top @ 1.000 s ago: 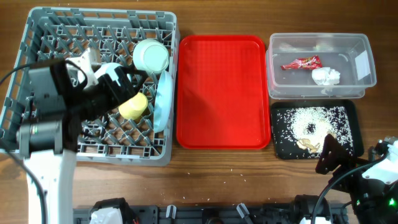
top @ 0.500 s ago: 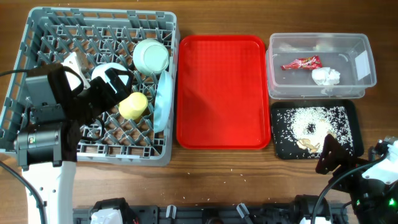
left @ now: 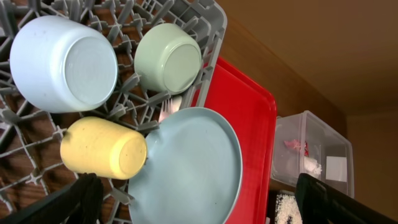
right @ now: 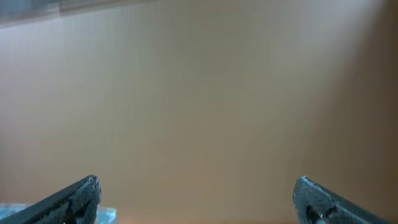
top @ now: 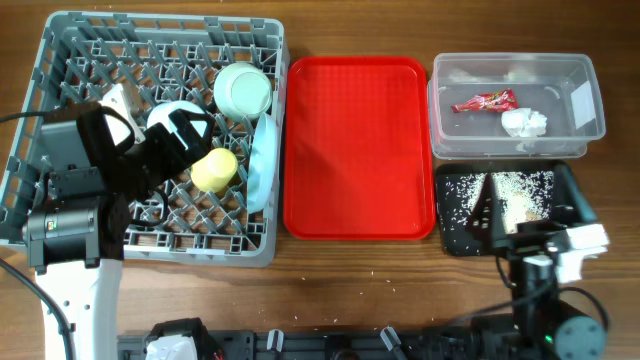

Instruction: Sort waste into correct bins and load items into the dishwasher rack

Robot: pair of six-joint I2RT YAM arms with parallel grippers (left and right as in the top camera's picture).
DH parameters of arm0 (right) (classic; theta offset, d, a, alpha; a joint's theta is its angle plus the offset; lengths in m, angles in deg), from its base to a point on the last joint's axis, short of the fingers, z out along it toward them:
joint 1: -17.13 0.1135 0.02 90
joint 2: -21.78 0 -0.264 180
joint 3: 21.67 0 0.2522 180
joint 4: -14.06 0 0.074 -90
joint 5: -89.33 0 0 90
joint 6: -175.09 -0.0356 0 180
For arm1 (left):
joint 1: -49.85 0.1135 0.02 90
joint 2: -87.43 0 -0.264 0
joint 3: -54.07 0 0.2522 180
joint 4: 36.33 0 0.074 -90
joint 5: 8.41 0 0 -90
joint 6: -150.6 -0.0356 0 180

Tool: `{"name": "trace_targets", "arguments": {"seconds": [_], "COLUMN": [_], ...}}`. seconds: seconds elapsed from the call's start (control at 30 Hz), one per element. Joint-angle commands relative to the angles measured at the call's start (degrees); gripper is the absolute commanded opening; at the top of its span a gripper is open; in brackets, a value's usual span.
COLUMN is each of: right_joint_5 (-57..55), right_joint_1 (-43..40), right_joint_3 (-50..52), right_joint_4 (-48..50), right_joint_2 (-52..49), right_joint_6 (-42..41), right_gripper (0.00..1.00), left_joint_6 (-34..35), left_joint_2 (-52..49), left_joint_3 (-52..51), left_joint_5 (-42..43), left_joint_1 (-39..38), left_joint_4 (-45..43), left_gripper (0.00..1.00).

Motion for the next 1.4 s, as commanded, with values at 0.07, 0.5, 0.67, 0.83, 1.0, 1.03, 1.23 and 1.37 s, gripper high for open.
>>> {"name": "trace_targets", "arguments": {"seconds": [0.07, 0.5, 0.67, 0.83, 1.0, 1.03, 1.23, 1.37], "right_joint_5": [3.06, 1.20, 1.20, 1.20, 1.20, 1.20, 1.20, 1.20], "right_joint_1": [0.61, 1.44, 1.44, 1.44, 1.44, 1.44, 1.44, 1.44], "right_joint_3": [8.76, 14.10, 14.10, 14.10, 14.10, 14.10, 14.10, 14.10], "right_joint_4": [-1.22, -9.94, -9.94, -9.94, -9.92, -9.94, -9.94, -9.94], "right_joint_2": [2.23, 2.21, 2.21, 2.21, 2.21, 2.21, 2.21, 2.21], "right_joint_6": [0.13, 0.59, 0.59, 0.61, 0.59, 0.61, 0.59, 0.59], "right_gripper": [1.00, 1.00, 1.00, 1.00, 1.00, 1.00, 1.00, 1.00], "left_joint_6": [0.28, 0.28, 0.28, 0.28, 0.28, 0.28, 0.26, 0.26], "left_joint_2": [-0.20, -0.20, -0.20, -0.20, -0.20, -0.20, 7.19, 21.20], "left_joint_3": [0.79, 0.79, 0.79, 0.79, 0.79, 0.79, -3.82, -15.13], "left_joint_5": [-0.76, -0.76, -0.76, -0.76, -0.76, -0.76, -2.71, -5.35], "left_joint_1": [-0.24, -0.24, -0.24, -0.24, -0.24, -0.24, -1.92, -4.66], "left_joint_4": [-0.02, -0.02, -0.02, -0.02, -0.02, -0.02, -0.35, -0.33], "left_gripper": [1.00, 1.00, 1.00, 1.00, 1.00, 1.00, 1.00, 1.00]}}
